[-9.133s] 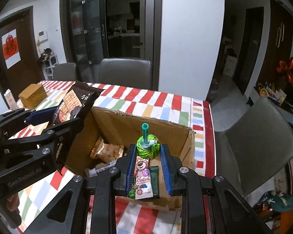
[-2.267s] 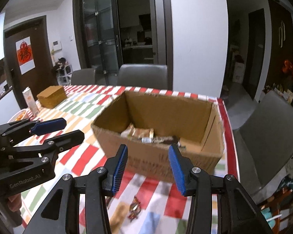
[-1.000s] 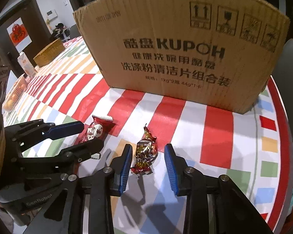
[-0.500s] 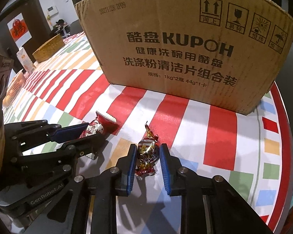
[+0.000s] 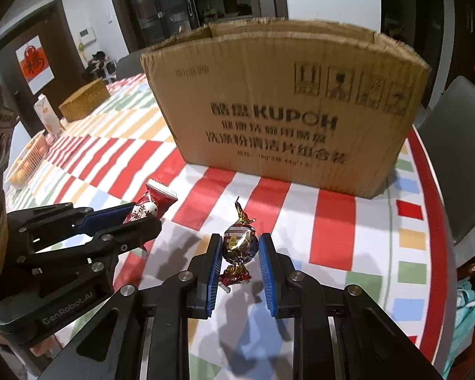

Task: Organize snacks
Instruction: 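Lift the gold candy over the box with the right tool while the left tool carries the red packet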

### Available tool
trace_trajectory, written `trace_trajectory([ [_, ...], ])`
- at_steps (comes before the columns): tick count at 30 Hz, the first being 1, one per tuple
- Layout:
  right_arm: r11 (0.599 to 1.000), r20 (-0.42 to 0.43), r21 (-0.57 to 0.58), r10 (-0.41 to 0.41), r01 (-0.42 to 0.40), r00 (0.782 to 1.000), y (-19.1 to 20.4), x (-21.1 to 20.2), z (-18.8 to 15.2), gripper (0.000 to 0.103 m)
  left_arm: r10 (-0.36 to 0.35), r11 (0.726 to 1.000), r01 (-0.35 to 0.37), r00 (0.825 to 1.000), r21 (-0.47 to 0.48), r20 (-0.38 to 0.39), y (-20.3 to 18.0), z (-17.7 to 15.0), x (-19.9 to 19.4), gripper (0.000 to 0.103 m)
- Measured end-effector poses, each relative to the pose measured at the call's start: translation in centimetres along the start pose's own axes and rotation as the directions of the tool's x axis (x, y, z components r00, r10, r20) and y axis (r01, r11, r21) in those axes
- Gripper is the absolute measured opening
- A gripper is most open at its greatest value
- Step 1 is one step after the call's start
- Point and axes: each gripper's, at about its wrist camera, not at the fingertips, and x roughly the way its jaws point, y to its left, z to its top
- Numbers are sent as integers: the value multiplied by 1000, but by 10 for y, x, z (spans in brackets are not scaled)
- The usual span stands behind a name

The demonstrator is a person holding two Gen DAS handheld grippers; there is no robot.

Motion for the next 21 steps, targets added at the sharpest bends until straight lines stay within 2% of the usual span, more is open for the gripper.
trace_trajectory([
  [10, 1000, 91, 17, -12, 10, 996, -4, -39, 9, 25, 0, 999, -4, 995, 32, 98, -13, 11, -38, 23],
  [21, 1000, 216, 13, -25, 23, 976, -5, -85, 27, 25, -6, 998, -6, 979, 55, 204, -26, 26, -76, 23],
])
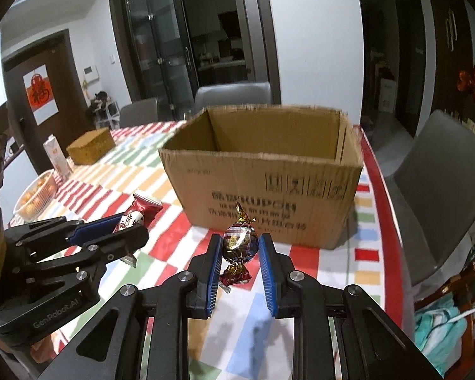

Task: Organize snacks
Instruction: 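Lift the gold candy over the box with the right tool while the left tool carries the red packet, then open the right tool to drop the gold candy while the left tool releases the red packet into the box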

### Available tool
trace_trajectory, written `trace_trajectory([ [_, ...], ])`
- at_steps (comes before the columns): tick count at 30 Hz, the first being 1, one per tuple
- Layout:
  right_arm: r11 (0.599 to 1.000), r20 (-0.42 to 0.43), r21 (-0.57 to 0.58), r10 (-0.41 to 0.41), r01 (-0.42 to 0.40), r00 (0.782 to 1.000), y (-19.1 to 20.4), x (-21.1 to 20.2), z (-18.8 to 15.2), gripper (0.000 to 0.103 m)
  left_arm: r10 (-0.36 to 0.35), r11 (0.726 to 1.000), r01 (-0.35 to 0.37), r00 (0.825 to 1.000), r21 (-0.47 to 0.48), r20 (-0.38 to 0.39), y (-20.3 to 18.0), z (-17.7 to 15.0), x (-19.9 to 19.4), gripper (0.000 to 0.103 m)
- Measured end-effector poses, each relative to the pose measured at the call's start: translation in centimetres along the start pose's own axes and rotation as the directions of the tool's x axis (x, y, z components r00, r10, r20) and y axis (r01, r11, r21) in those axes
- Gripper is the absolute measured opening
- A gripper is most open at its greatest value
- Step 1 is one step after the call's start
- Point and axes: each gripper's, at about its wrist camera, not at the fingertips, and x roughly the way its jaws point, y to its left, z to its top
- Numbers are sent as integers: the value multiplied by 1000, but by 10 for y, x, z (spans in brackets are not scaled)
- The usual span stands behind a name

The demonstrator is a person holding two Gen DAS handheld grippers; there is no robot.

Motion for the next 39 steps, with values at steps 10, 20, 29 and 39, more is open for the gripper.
trace_trajectory([
  [10, 1000, 102, -2, -11, 11, 995, -3, -26, 30, 25, -3, 1000, 3, 996, 5, 86, -6, 29, -17, 23],
  [20, 999, 169, -16, -42, 45, 985, -9, -36, 60, 25, -9, 1000, 7, 991, 14, 130, -6, 59, -16, 23],
  [29, 997, 195, -21, -74, 80, 978, -19, -33, 85, 25, -15, 1000, 13, 992, 12, 127, -1, 90, -2, 23],
  [39, 995, 156, -6, -95, 97, 983, -37, -7, 114, 25, -7, 1000, 7, 996, 0, 89, 3, 119, 27, 23],
])
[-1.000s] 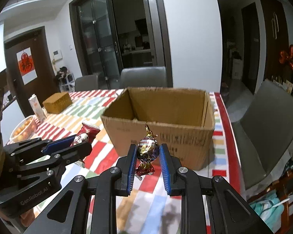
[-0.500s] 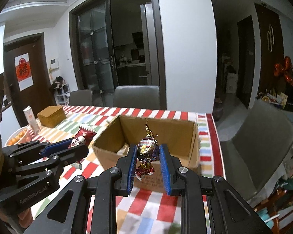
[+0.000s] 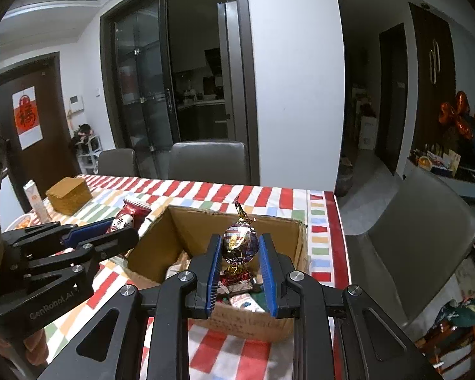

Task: Organize snacks
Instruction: 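Open the right tool to drop the gold candy while the left tool releases the red packet into the box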

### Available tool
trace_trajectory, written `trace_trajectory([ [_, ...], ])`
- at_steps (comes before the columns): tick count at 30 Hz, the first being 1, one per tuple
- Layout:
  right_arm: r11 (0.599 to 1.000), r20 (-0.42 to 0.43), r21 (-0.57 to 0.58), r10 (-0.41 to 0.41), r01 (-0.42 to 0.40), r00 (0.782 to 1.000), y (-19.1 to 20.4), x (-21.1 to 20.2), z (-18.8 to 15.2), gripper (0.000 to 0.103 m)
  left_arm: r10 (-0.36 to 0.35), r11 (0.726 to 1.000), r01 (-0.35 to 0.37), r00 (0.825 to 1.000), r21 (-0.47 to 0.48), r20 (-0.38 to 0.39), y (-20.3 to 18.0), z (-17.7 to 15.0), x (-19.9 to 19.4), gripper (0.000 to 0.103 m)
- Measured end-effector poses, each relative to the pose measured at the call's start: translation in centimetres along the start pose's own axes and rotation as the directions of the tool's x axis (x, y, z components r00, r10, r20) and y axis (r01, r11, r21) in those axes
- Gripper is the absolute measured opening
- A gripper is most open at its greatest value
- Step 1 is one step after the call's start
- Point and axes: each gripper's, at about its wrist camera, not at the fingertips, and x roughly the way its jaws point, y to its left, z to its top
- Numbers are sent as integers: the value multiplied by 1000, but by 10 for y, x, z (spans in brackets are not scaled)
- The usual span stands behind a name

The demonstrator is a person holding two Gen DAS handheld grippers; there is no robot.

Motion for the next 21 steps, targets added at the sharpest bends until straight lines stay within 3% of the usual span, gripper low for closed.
trace_trajectory([
  [8, 1000, -58, 16, -18, 19, 998, -10, 30, 7, 25, 32, 999, -32, 998, -7, -49, 3, 15, 31, 24],
  [10, 999, -70, 17, -29, 30, 997, -10, 35, 7, 25, 62, 998, -62, 997, -5, -45, 5, 17, 32, 31],
  [13, 998, -85, 38, -43, 46, 995, -13, 36, 6, 42, 74, 997, -74, 997, 4, -25, 4, 14, 24, 39],
  [16, 997, -74, 37, -59, 62, 996, -12, 29, 3, 43, 99, 995, -98, 995, 22, -9, 2, 9, 14, 41],
  [21, 997, -34, 16, -76, 77, 997, -6, 5, -4, 55, 118, 993, -118, 993, 24, 26, -2, -2, -9, 48],
])
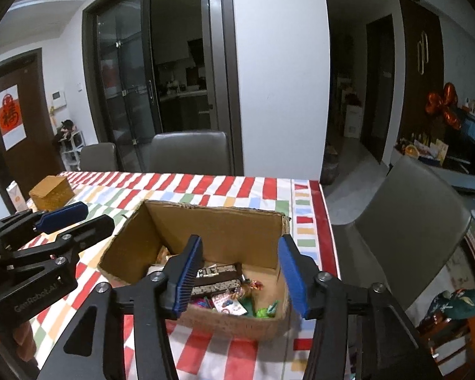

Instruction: Organize snacks

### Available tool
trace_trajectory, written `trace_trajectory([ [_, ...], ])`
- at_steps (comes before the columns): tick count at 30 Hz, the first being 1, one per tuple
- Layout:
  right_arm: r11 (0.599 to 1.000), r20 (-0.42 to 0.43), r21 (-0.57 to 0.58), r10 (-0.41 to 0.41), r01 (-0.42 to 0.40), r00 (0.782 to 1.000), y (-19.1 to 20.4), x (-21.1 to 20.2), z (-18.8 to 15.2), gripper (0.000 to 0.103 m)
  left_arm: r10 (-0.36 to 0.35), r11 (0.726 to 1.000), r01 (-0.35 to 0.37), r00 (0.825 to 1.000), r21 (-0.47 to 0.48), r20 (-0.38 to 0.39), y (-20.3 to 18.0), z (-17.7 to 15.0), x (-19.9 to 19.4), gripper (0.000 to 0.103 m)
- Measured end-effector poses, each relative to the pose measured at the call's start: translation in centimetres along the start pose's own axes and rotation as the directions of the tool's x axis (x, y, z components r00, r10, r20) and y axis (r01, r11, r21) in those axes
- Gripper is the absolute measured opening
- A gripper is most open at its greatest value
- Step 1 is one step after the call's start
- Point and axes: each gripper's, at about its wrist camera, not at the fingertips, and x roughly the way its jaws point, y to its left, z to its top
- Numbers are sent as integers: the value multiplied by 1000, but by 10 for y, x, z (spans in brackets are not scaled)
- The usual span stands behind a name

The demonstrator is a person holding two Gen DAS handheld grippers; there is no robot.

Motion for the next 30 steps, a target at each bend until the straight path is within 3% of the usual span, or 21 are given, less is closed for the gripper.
trace_trajectory([
  [12, 998, 92, -6, -57, 57, 994, 3, -70, -26, 76, 76, 997, -77, 994, 6, 76, -9, -34, -69, 81],
  [17, 998, 89, -12, -64, 65, 994, 6, -89, -43, 78, 86, 996, -86, 989, -8, 116, -12, -52, -94, 92],
  [26, 998, 93, -7, -60, 61, 994, 13, -118, -71, 80, 120, 993, -121, 978, -3, 170, -17, -79, -129, 103],
  [30, 998, 107, -3, -62, 62, 992, 17, -131, -82, 83, 121, 993, -121, 976, -13, 182, -19, -89, -142, 103],
])
